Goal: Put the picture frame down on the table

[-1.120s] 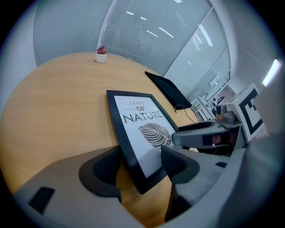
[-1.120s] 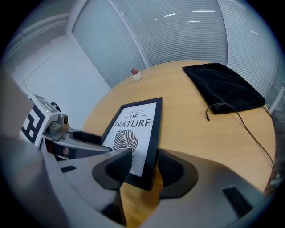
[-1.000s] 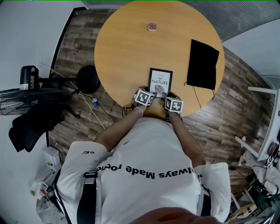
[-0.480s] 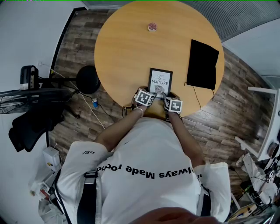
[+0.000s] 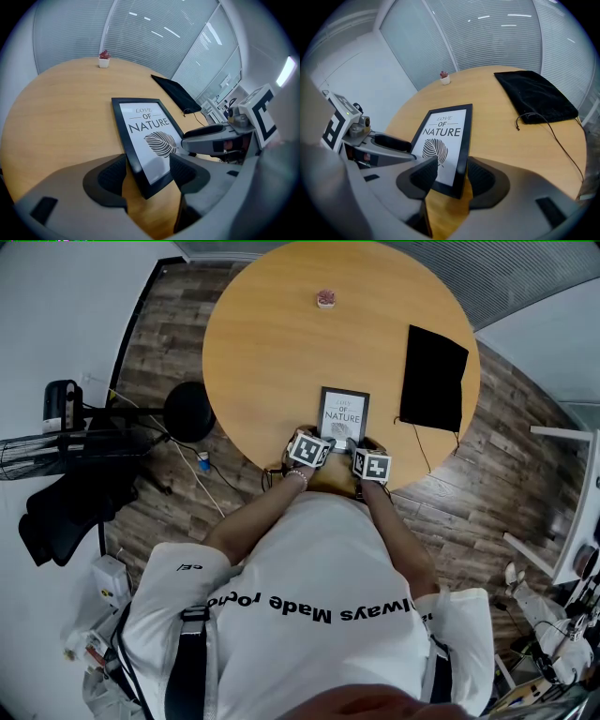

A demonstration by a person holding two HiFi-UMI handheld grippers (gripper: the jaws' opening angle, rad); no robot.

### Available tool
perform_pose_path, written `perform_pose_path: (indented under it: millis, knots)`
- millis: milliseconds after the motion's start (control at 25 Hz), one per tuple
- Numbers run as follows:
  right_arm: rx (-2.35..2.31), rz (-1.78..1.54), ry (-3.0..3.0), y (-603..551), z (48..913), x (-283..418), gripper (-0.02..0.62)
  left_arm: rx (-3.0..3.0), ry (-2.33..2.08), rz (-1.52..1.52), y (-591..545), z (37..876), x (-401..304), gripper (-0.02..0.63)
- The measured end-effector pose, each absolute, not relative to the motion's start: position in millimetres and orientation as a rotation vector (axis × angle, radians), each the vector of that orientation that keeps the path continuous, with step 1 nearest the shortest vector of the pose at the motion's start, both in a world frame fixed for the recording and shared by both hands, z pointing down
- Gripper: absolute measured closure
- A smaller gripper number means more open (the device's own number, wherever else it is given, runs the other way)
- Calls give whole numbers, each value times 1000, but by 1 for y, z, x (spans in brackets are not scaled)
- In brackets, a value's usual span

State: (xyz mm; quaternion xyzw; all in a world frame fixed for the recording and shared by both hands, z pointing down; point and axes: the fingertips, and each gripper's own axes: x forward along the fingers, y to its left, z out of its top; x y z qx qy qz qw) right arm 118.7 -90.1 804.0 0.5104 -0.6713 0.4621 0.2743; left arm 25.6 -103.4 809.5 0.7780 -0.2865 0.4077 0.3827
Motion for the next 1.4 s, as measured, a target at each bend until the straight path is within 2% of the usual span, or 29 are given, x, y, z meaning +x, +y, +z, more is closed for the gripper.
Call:
perform_pose_path:
  millis: [400, 640, 1040, 1400]
  knots:
    - [1419, 1227, -1854, -94, 795, 128, 399, 1998, -772, 984, -109, 795, 25, 339]
    - [1449, 1190, -1924, -105, 778, 136, 445, 2028, -787, 919, -113, 780, 30, 341]
    - [1407, 998, -2076, -122, 727, 127, 499, 2131, -796, 740, -131, 731, 40, 445]
    - [1411, 874, -2207, -129, 674, 120, 525, 2258, -823, 594, -145, 677, 45, 502]
